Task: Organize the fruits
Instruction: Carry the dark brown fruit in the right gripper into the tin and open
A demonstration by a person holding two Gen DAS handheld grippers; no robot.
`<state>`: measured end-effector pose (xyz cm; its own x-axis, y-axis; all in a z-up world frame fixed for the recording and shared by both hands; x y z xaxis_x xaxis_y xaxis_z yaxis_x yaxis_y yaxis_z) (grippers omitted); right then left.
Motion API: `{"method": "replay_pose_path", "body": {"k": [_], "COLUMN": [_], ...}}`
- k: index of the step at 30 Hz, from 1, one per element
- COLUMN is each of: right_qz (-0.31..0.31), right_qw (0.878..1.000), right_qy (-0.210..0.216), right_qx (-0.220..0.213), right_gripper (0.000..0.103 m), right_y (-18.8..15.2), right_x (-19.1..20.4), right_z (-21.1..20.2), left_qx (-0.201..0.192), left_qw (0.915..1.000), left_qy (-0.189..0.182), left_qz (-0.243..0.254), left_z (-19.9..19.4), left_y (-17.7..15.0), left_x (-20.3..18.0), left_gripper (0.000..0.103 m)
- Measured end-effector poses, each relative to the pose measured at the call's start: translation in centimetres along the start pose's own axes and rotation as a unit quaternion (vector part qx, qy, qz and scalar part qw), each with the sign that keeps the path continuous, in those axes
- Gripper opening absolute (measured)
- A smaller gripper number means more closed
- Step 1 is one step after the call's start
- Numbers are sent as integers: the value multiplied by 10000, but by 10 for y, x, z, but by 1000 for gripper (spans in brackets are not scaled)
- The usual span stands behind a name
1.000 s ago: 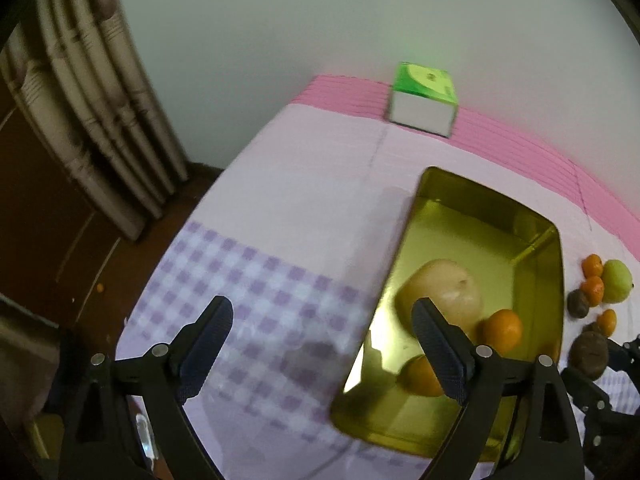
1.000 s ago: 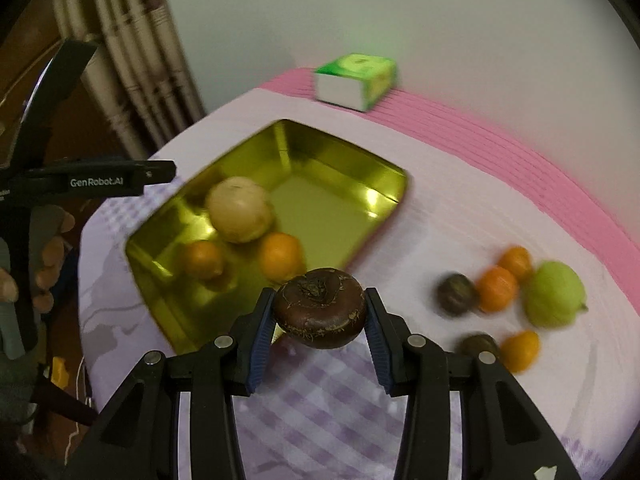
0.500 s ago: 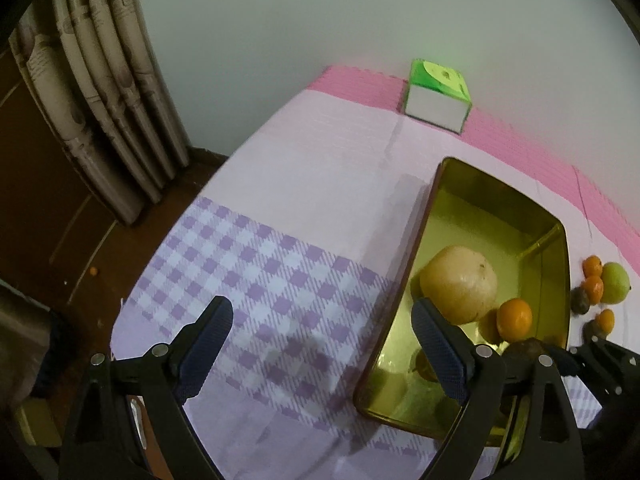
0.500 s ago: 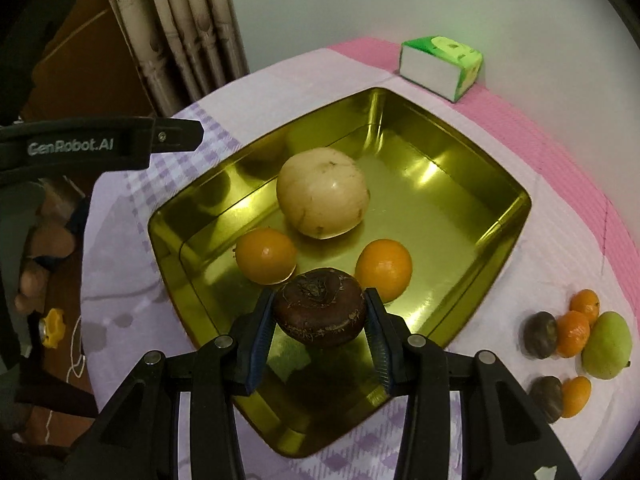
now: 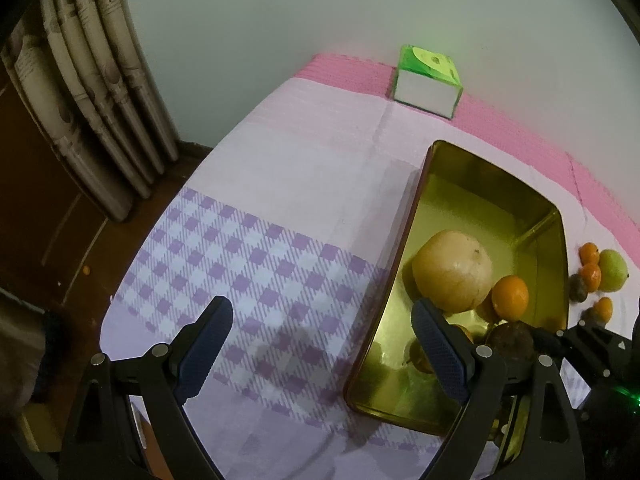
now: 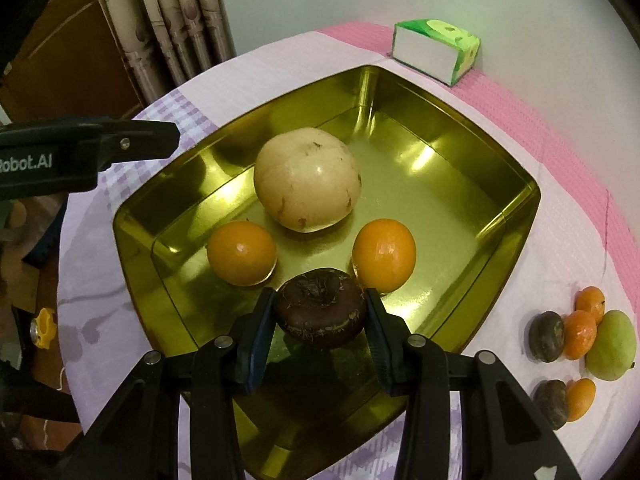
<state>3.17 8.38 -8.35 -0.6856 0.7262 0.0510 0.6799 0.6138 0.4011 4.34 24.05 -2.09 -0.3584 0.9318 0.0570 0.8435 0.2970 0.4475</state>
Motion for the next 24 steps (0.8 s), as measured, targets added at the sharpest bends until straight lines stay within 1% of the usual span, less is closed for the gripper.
{"method": "replay_pose_path", "body": {"k": [6,13,18,20,24], "right_qz": [-67,-64,-14,3,76], "right_qw": [10000,10000,10000,9999,9997], "right_qy": [-52,-49,13,14,47], "right_qx": [-9,-38,-79,-119,-216], "right_gripper": [41,42,45,49,51], "right_y": [-1,-3,-3,-3,-2], "right_x": [3,4,3,2,0], "right_z": [2,2,0,-3,-12], "left_qx": [6,30,34,48,70], "left_qw": [9998,9998,9995,9995,9995], "left_qy": [162,200,267,277,279], "left_qz": [105,73,139,124,91], "left_z": [2,4,5,5,5], "left_y": [-1,-2,-3,-3,-3], "left_x": [-4,-2,-5,-5,-4], "left_gripper": [91,91,91,91,91]}}
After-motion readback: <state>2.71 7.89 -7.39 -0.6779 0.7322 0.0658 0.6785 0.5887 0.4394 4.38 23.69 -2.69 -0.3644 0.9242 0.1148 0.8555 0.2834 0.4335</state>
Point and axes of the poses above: each gripper's, at about its wrist camera, not at the fingertips, and z roughly the way its jaws point, x to its left, y to its top, the point moved 2 cm from there along z, roughly the way its jaws point, and after that the axes turned 4 degrees about y, right-handed, at the moved point
